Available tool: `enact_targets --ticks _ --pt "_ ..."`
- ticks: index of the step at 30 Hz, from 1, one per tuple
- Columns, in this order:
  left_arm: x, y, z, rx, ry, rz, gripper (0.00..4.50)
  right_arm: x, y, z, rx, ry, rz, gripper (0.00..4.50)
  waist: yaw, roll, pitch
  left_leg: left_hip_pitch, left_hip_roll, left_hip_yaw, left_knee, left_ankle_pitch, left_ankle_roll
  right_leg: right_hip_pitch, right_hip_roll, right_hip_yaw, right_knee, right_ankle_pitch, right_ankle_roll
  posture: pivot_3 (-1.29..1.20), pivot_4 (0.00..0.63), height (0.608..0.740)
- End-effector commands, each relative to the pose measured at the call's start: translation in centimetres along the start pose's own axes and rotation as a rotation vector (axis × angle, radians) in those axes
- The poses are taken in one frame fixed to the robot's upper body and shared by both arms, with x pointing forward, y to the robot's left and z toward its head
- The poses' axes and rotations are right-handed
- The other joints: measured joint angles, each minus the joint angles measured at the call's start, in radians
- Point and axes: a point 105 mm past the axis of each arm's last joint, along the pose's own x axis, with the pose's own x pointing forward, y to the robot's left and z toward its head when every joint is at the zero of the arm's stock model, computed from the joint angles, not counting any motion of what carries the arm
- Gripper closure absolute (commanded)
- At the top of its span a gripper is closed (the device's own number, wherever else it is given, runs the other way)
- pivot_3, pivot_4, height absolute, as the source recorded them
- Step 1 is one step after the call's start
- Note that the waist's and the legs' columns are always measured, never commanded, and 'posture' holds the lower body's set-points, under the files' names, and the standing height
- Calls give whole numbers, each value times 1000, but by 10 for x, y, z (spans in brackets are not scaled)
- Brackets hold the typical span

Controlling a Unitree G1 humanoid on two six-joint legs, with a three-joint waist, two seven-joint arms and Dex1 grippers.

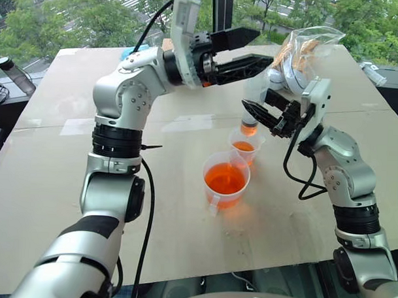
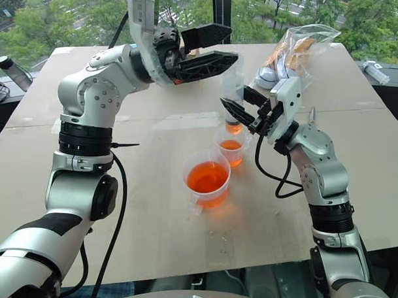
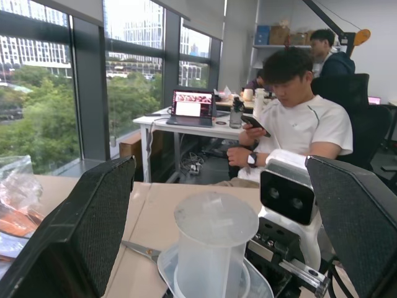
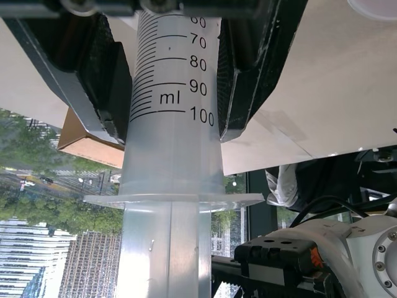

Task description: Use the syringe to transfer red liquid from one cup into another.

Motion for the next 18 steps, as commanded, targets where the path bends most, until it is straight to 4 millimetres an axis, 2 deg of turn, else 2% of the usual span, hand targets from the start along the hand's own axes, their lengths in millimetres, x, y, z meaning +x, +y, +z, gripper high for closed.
enact_targets --ticks 1,3,9,16,17,18 --pt "6 -5 7 62 5 -41 563 -1 0 13 -44 -44 -1 3022 0 0 0 0 0 0 0 0 0 0 0 0 0 0 0 0 150 740" --pt "7 -3 1 65 27 -30 1330 -1 0 13 -44 -48 -1 3022 0 0 0 0 0 0 0 0 0 0 0 0 0 0 0 0 150 740" --pt "9 2 -16 81 86 -26 1330 0 1 12 -43 -46 -1 3022 1 0 0 0 0 0 0 0 0 0 0 0 0 0 0 0 150 740" --pt "9 5 -15 83 73 -17 1330 -1 1 13 -42 -46 -3 3022 1 0 0 0 0 0 0 0 0 0 0 0 0 0 0 0 150 740" --pt "9 5 -13 83 67 -17 1756 -1 1 13 -41 -46 -3 3022 1 0 0 0 0 0 0 0 0 0 0 0 0 0 0 0 150 740" --pt "9 5 -12 82 63 -18 1883 -1 1 13 -41 -46 -3 3022 1 0 0 0 0 0 0 0 0 0 0 0 0 0 0 0 150 740"
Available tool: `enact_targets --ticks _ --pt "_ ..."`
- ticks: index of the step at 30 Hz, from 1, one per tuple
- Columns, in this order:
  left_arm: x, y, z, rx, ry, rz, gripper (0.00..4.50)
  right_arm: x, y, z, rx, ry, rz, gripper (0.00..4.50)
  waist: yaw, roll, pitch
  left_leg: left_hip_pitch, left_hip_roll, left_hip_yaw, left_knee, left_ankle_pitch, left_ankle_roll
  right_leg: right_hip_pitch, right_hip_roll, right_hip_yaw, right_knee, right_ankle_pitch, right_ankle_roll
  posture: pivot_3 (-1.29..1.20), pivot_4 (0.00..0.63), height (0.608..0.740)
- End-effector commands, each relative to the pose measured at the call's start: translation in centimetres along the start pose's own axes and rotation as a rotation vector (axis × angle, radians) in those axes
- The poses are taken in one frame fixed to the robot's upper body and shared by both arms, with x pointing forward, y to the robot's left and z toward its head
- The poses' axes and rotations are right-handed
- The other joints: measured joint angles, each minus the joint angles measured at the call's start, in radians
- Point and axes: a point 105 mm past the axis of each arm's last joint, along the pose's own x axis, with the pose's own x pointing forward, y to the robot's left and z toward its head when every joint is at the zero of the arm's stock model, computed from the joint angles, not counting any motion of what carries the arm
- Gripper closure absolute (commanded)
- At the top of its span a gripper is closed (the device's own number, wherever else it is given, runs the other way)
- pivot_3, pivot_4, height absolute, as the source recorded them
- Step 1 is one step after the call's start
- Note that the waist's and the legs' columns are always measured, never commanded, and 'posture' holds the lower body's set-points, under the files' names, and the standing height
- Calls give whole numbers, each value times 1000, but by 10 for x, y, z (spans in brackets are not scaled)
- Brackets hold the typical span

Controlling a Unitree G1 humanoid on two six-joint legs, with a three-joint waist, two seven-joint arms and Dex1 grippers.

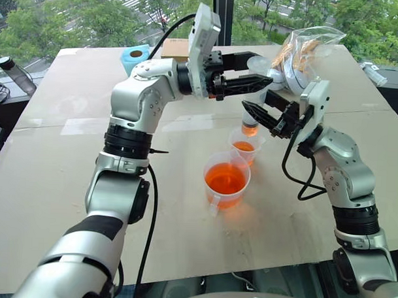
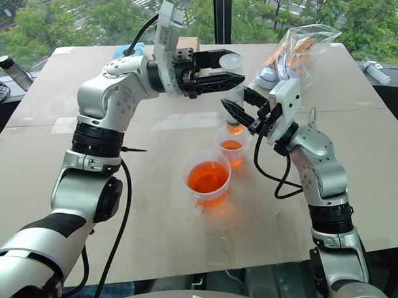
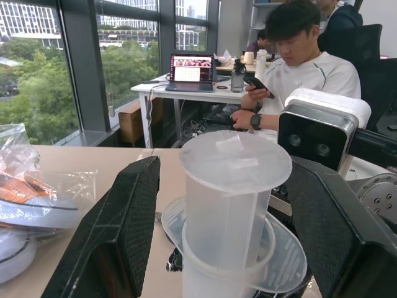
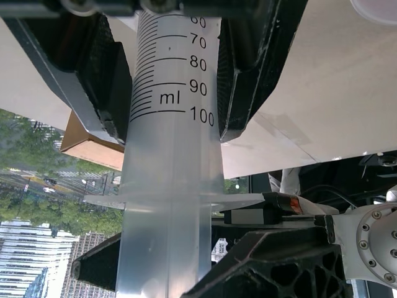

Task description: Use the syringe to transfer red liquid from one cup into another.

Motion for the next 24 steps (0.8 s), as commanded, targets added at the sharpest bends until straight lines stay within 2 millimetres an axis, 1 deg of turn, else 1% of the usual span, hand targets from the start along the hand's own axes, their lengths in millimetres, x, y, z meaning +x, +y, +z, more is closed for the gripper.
enact_targets --ticks 1,3,4,6,10,15,24 --pt "1 -2 18 48 -47 -12 2208 -1 1 15 -38 -52 2 3022 0 0 0 0 0 0 0 0 0 0 0 0 0 0 0 0 150 740" --pt "1 -2 18 48 -50 -17 3167 -1 1 14 -37 -51 2 3022 0 0 0 0 0 0 0 0 0 0 0 0 0 0 0 0 150 740" --pt "1 -3 19 48 -50 -19 3399 0 1 14 -37 -51 2 3022 0 0 0 0 0 0 0 0 0 0 0 0 0 0 0 0 150 740" --pt "1 -4 18 48 -49 -25 3395 0 1 14 -35 -52 1 3022 0 0 0 0 0 0 0 0 0 0 0 0 0 0 0 0 150 740" --pt "1 -5 11 50 -23 -28 3395 1 0 16 -35 -61 -2 3022 0 0 0 0 0 0 0 0 0 0 0 0 0 0 0 0 150 740" --pt "0 -7 -4 52 25 -34 3395 2 -1 22 -39 -77 -5 3022 0 0 0 0 0 0 0 0 0 0 0 0 0 0 0 0 150 740" --pt "1 -8 -21 35 54 -35 3395 1 -5 31 -45 -98 -18 3022 0 0 0 0 0 0 0 0 0 0 0 0 0 0 0 0 150 740"
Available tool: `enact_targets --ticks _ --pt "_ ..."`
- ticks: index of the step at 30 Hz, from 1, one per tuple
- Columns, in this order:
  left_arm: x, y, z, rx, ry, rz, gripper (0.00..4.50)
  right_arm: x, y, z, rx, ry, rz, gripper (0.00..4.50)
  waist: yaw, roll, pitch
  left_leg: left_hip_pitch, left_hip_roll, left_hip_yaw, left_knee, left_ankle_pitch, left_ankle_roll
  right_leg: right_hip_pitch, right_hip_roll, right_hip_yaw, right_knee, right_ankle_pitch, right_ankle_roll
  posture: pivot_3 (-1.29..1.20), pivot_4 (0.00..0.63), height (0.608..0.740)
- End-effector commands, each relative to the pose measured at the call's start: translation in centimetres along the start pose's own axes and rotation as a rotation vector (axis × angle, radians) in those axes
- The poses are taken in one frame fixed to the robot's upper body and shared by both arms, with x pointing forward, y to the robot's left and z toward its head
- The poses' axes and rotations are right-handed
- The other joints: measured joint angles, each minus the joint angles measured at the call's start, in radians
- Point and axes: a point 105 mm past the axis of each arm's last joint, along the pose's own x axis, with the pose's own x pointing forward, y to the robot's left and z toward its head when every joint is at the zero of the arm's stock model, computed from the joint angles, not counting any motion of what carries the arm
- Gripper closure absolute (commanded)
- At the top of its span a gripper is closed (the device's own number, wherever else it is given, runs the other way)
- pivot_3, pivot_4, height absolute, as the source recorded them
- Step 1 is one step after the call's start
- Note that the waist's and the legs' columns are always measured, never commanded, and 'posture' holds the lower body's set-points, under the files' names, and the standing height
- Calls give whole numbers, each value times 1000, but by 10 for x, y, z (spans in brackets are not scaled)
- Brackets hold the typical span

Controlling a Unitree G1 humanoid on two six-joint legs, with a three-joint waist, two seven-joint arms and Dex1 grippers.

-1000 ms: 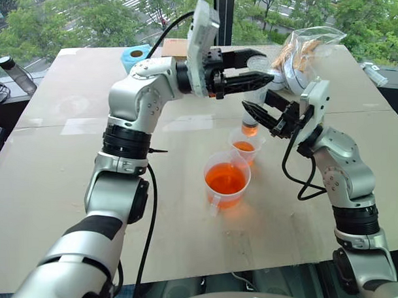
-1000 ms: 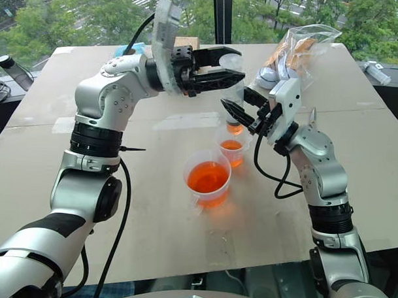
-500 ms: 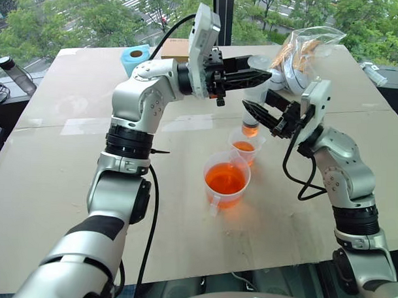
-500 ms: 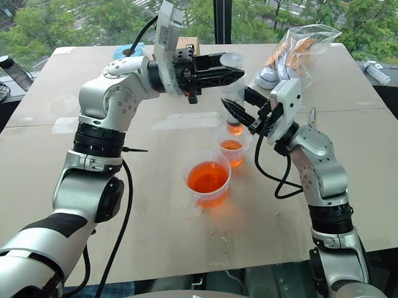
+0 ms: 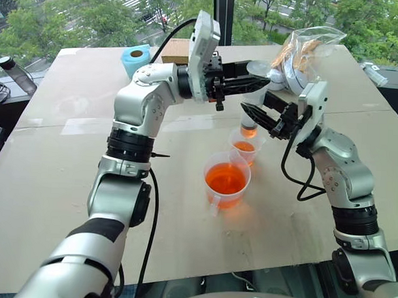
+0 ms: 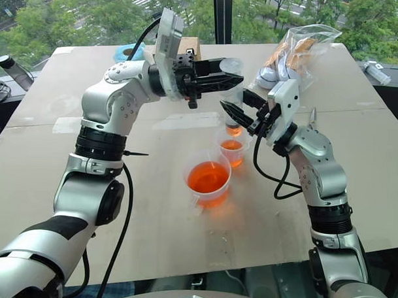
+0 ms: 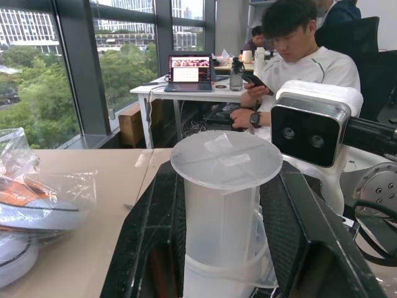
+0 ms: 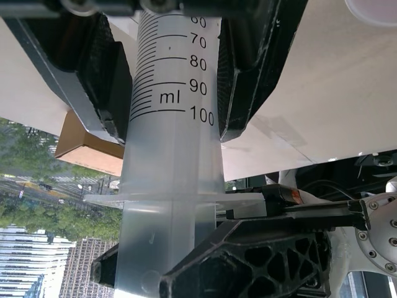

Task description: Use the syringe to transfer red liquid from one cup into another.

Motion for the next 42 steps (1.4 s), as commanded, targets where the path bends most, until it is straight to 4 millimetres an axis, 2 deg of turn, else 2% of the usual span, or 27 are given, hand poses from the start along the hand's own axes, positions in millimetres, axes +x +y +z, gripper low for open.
enact_targets --ticks 1,11,16,18,19,24,42 --pt "3 -5 -11 -2 46 -27 3395 0 -5 35 -68 -113 -15 3022 0 0 0 0 0 0 0 0 0 0 0 0 0 0 0 0 150 740" --pt "3 -5 -15 -15 49 -28 3395 -1 -7 39 -58 -126 -21 3022 0 0 0 0 0 0 0 0 0 0 0 0 0 0 0 0 150 740" --pt "2 -11 -7 -59 19 -82 3395 -3 -5 34 -52 -110 -16 3022 0 0 0 0 0 0 0 0 0 0 0 0 0 0 0 0 150 740" --pt "2 -11 -2 -60 6 -85 2394 -3 -4 33 -49 -106 -15 3022 0 0 0 0 0 0 0 0 0 0 0 0 0 0 0 0 150 740" --pt "2 -10 0 -57 -1 -78 2150 -3 -4 33 -48 -105 -14 3022 0 0 0 0 0 0 0 0 0 0 0 0 0 0 0 0 150 740" --pt "1 -7 6 -38 -25 -59 321 -3 -4 31 -44 -103 -13 3022 0 0 0 0 0 0 0 0 0 0 0 0 0 0 0 0 150 740" --pt "5 5 26 -15 -112 6 321 -2 5 25 -34 -83 20 3022 0 0 0 0 0 0 0 0 0 0 0 0 0 0 0 0 150 740"
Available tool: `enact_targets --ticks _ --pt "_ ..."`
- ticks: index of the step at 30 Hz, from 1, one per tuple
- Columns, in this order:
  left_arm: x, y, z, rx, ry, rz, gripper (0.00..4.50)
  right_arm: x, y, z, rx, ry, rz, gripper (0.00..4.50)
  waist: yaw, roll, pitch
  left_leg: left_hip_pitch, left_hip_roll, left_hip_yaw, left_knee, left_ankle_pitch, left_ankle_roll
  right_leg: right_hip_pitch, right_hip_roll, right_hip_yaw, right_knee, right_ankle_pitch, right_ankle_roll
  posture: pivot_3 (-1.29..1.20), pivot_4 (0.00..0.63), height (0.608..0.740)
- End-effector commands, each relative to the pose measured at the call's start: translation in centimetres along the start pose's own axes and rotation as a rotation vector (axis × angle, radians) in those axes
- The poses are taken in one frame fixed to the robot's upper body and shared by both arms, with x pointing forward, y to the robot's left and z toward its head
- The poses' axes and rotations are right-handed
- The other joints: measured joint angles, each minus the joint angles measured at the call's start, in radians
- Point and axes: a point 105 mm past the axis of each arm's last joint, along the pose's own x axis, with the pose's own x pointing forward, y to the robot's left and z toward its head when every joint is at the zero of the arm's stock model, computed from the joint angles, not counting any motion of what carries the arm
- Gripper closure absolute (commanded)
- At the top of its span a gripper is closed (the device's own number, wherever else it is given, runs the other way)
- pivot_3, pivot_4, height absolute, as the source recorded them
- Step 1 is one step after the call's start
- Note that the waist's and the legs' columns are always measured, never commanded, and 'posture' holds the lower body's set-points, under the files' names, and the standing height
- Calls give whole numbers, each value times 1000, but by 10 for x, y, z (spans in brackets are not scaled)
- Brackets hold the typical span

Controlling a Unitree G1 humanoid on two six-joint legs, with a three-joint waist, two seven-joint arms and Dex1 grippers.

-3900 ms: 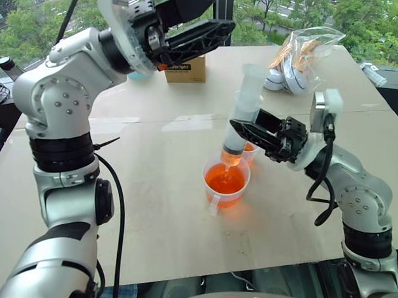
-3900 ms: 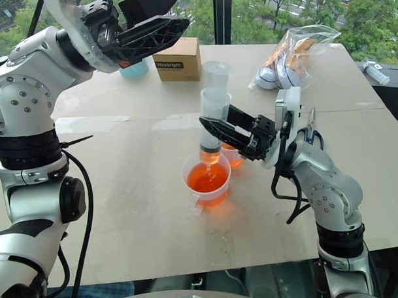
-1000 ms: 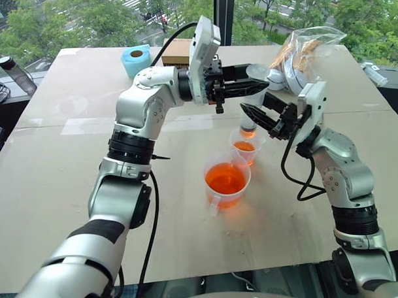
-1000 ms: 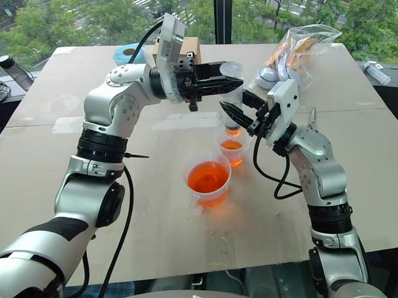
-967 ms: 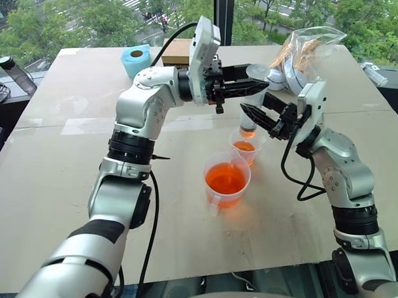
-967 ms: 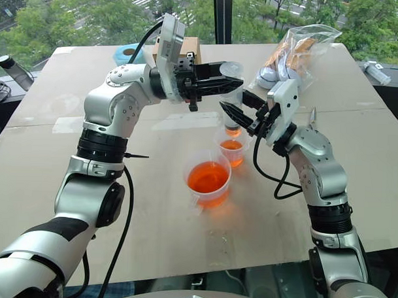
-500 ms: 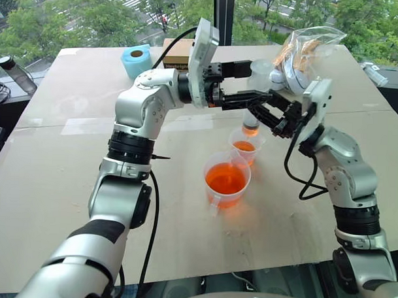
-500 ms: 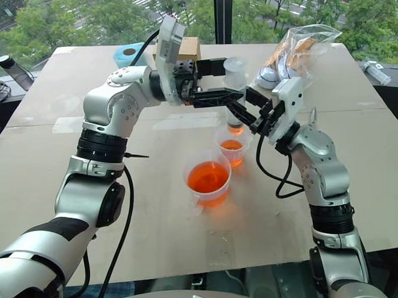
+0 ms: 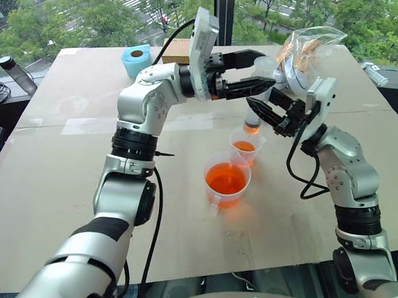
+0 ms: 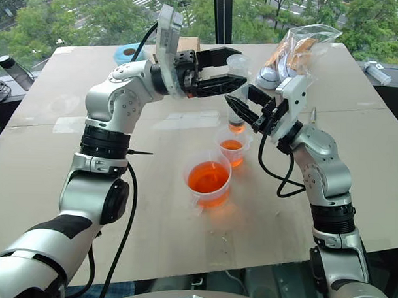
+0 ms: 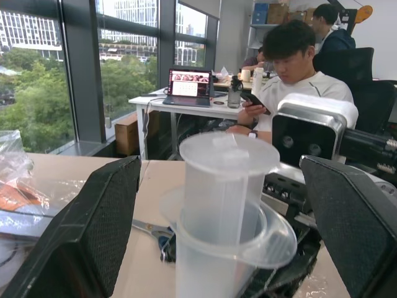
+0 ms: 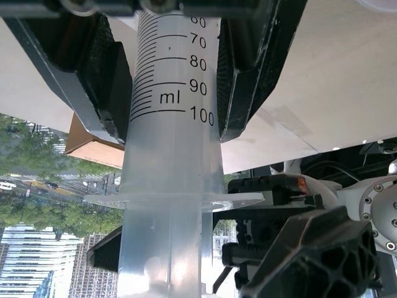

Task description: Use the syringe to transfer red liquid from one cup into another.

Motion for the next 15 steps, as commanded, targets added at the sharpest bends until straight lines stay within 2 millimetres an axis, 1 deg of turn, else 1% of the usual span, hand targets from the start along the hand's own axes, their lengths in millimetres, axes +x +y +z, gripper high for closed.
enact_targets --ticks 1,7,10,11,12,13,14,15 --pt "2 -1 18 49 -44 -7 321 2 9 17 -47 -54 37 3022 0 0 0 0 0 0 0 0 0 0 0 0 0 0 0 0 150 740" --pt "5 -5 23 59 -56 -38 321 2 10 13 -51 -40 41 3022 0 0 0 0 0 0 0 0 0 0 0 0 0 0 0 0 150 740" --pt "5 -6 24 56 -58 -46 1175 2 9 13 -53 -40 40 3022 0 0 0 0 0 0 0 0 0 0 0 0 0 0 0 0 150 740" --pt "5 -7 24 56 -60 -49 1662 2 9 13 -53 -39 40 3022 0 0 0 0 0 0 0 0 0 0 0 0 0 0 0 0 150 740" --pt "5 -7 25 55 -63 -52 2055 2 10 12 -53 -39 40 3022 0 0 0 0 0 0 0 0 0 0 0 0 0 0 0 0 150 740" --pt "5 -8 24 52 -63 -57 2646 2 10 12 -54 -38 40 3022 0 0 0 0 0 0 0 0 0 0 0 0 0 0 0 0 150 740" --pt "5 -9 24 50 -63 -61 3058 2 10 12 -54 -37 41 3022 0 0 0 0 0 0 0 0 0 0 0 0 0 0 0 0 150 740" --pt "4 -10 23 49 -60 -65 3097 2 10 12 -54 -37 41 3022 0 0 0 0 0 0 0 0 0 0 0 0 0 0 0 0 150 740"
